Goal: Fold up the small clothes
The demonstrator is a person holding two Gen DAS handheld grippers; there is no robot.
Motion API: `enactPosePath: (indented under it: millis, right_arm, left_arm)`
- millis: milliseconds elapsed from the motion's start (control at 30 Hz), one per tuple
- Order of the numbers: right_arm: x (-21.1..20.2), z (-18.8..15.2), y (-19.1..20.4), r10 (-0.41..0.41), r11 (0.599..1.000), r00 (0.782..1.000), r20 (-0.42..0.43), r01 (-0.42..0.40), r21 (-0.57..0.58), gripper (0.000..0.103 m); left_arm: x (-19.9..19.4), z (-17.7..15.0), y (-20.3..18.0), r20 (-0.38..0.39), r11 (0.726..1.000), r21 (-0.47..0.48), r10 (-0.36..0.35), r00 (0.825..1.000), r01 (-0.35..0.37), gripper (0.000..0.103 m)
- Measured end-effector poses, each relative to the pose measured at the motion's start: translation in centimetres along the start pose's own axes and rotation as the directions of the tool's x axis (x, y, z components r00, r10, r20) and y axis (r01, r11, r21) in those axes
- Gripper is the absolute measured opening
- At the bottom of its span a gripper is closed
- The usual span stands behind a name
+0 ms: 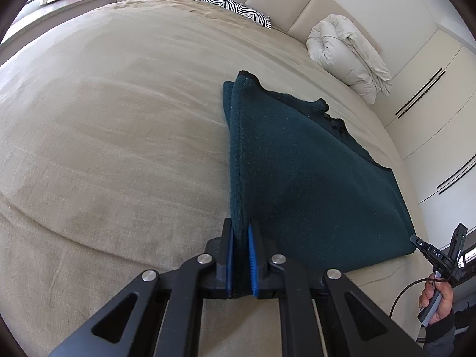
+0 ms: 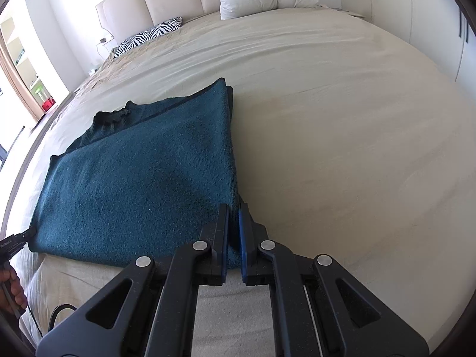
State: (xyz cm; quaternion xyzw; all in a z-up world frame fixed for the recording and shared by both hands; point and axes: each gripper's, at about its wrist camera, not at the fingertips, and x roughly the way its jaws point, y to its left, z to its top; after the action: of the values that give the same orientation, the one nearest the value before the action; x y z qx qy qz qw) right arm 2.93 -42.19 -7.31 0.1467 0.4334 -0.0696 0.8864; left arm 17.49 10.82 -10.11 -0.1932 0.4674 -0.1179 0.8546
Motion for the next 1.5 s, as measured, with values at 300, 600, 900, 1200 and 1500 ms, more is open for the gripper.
enactPosePath:
  millis: [300,600,900,1200,1500]
  right_arm:
    - [0.4,-1.2,-1.2,0.030,0.998,0.999,-0.014,-0.029,0.050,0.005]
    - [1.8,-1.1,-1.3,0.028,0.998,0.999,-0.033,-0.026,0.053,0.005]
    - [1.4,-1.1,-2.3,0.031,0.992,0.999,-0.029,-0.027,0.119,0.030]
    - [-3.9,1.0,-1.3,0.155,0.959,0.975,0.162,-0.188,0.212,0.063]
    - [5.1,7.2,10.0,0.509,0.816,0.854,0.104,-0.518,0.259,0.062]
  left_arm:
    - [-0.8,-0.7,-0.1,-0.001,0.999,0.029,0.017,1.000,-0.017,0.008]
    - [-1.0,-1.7,0.7,-0.005,1.000,0.010,0.014,1.000,-0.014,0.008]
    - [-1.6,-1.4,1.9,-0.003,0.997,-0.071,-0.040,0.999,0.039,0.034]
    - [-4.9,2.0,-4.5,0.134,0.997,0.070,-0.017,0.991,0.008,0.048]
    - [5.5,7.6,-15.4,0.161,0.949,0.298,0.056,0.985,-0.103,0.051]
